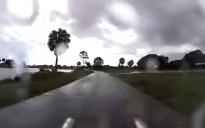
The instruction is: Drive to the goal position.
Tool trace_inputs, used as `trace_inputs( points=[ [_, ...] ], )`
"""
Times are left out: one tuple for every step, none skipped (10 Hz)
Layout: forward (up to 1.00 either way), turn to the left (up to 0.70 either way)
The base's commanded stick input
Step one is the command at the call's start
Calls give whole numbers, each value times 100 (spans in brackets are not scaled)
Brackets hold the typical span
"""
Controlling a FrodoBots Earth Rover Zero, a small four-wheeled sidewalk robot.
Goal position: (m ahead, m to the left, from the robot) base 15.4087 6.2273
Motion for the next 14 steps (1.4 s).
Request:
trace_inputs(
  points=[
    [100, 0],
    [100, 0],
    [100, 0],
    [100, 0],
    [100, 0],
    [100, 0],
    [100, 0],
    [100, 0],
    [100, 0],
    [100, 0],
    [100, 0],
    [100, 0],
    [100, 0],
    [100, 0]
  ],
)
